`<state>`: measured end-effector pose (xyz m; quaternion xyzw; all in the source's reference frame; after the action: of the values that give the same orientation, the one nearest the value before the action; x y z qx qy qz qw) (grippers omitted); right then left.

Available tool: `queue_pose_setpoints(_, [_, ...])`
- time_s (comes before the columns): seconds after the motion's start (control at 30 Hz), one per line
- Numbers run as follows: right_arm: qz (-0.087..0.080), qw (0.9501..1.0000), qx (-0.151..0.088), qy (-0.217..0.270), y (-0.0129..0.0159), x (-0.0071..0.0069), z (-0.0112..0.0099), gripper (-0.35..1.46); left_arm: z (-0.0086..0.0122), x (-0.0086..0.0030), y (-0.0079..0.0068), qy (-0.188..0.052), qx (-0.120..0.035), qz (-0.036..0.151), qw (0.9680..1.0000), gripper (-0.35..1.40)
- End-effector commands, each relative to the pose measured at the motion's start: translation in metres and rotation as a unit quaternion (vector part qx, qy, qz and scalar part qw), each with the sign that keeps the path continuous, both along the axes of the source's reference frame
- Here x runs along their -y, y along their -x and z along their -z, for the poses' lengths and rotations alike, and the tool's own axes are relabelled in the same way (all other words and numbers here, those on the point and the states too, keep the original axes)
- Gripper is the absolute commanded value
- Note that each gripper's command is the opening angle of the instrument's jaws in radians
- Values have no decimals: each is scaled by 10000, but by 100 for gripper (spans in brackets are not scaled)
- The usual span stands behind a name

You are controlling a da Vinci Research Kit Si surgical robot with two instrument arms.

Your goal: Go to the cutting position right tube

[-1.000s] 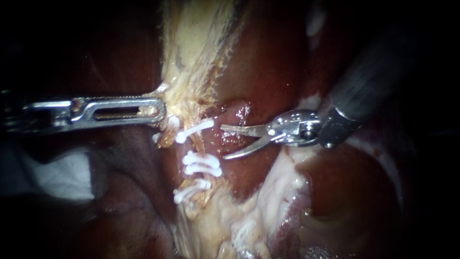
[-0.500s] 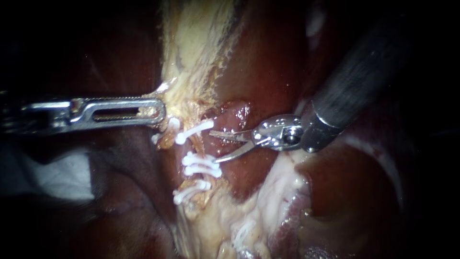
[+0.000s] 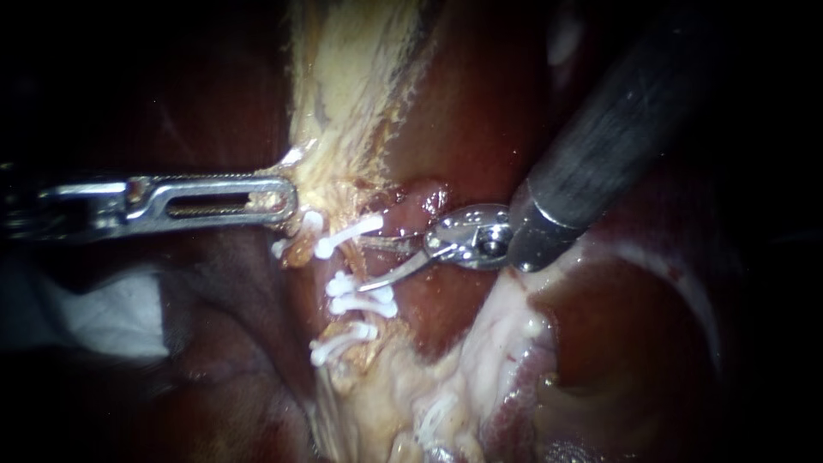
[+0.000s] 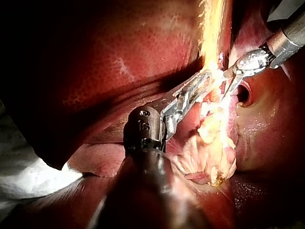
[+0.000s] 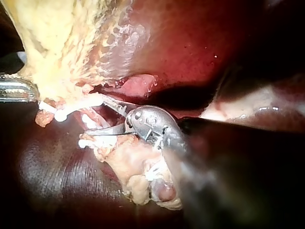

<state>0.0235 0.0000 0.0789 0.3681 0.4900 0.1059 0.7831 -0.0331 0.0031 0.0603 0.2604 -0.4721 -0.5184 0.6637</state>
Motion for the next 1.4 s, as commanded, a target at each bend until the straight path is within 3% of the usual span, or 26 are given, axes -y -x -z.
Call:
queue_pose_setpoints(0.03, [-6, 10000, -20, 5, -1, 0, 0, 72, 0, 0, 0, 1, 0, 0, 10000, -35])
queue_pose_setpoints(0.33, [42, 9991, -333, -265, -4, 6, 4, 60, -1, -1, 0, 1, 1, -1, 10000, -35])
queue_pose_setpoints(0.7, [58, 9966, -666, -487, -17, 14, 18, 60, -7, -4, -1, 3, 5, -7, 10000, -35])
queue_pose_setpoints(1.4, [-1, 9954, -747, -606, -45, 15, 21, 48, -13, -5, 5, 14, -5, 5, 10000, -35])
